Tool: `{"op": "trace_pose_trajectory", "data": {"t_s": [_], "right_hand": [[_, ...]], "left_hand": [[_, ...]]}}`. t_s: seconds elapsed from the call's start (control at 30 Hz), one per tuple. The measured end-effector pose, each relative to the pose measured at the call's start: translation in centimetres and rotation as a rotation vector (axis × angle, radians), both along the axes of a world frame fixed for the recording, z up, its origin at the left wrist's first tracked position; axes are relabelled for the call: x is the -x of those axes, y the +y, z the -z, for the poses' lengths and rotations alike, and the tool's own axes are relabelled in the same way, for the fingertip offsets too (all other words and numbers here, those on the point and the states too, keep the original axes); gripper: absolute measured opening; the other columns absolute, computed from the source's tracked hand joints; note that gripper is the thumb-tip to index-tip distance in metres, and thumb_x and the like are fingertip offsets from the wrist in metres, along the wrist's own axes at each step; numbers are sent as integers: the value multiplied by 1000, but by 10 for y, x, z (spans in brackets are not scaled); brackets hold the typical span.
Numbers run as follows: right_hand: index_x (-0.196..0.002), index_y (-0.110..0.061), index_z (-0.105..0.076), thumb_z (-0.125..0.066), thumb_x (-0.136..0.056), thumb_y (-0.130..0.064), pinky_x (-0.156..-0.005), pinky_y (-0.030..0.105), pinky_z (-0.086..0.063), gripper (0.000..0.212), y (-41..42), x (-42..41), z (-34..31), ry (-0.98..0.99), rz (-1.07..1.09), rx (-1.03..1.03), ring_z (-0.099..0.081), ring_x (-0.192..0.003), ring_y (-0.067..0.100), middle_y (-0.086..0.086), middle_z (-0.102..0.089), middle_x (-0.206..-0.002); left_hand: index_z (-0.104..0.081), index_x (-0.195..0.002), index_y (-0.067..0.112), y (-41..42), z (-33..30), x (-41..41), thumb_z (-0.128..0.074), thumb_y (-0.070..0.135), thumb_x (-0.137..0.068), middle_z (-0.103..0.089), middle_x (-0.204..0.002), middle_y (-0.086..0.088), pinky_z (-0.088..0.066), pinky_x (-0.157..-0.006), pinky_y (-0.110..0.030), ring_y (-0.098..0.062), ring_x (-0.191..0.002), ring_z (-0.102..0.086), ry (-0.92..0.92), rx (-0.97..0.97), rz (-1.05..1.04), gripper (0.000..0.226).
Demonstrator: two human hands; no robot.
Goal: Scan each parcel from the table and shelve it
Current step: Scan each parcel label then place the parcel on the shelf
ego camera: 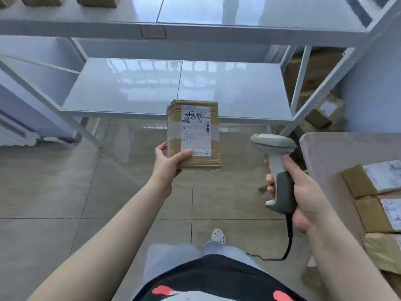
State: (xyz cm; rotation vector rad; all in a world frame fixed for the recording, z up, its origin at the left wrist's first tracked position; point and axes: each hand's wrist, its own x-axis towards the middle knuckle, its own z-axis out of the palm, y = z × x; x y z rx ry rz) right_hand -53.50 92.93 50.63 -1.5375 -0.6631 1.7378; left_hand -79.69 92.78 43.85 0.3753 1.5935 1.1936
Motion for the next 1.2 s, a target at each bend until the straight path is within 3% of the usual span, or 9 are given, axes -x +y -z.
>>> {"op": "trace_pose_trajectory", "data": {"t_s": [0.27, 0.5, 0.67, 1.03, 1.2], "right_hand": [[-111, -22, -72, -58, -87, -59, -61, 25, -47, 46, 99, 45, -23, 42, -138, -32, -56, -58, 9, -2, -62, -72], [-111, -19, -70, -56, -87, -58, -51, 20, -49, 47, 173, 115, -34, 78, -147, -86, -55, -57, 7, -2, -61, -70], [-110, -19, -70, -52, -92, -56, -53, 19, -49, 45, 219, 165, -41, 81, -113, -145, -54, -58, 9, -2, -60, -68], [-104, -19, -72, -53, -90, -54, -52, 19, -45, 43, 304, 235, -66, 131, -74, -253, -50, -57, 11, 1, -58, -69], [-104, -19, -73, -57, -86, -57, -54, 22, -46, 46, 347, 240, -71, 88, -100, -244, -51, -58, 12, 1, -58, -71]], "left_hand": [[-34, -140, 26, 57, -21, 50, -78, 21, -82, -65, -116, 8, -52, -85, -30, -4, -90, -65, -8, -66, -112, 73], [-37, -138, 27, 130, -31, 118, -82, 32, -63, -68, -116, 7, -53, -92, -34, -6, -92, -68, -20, -129, -75, 87], [-38, -135, 29, 190, -50, 172, -82, 36, -59, -69, -120, 4, -53, -98, -39, -12, -100, -68, -2, -148, 10, 88], [-43, -140, 23, 308, -109, 247, -81, 34, -64, -69, -121, 5, -54, -84, -31, -5, -95, -68, 18, -248, 48, 85], [-55, -125, 27, 367, -131, 256, -75, 22, -83, -71, -98, 13, -50, -60, -20, 4, -67, -68, 84, -284, -10, 47]]}}
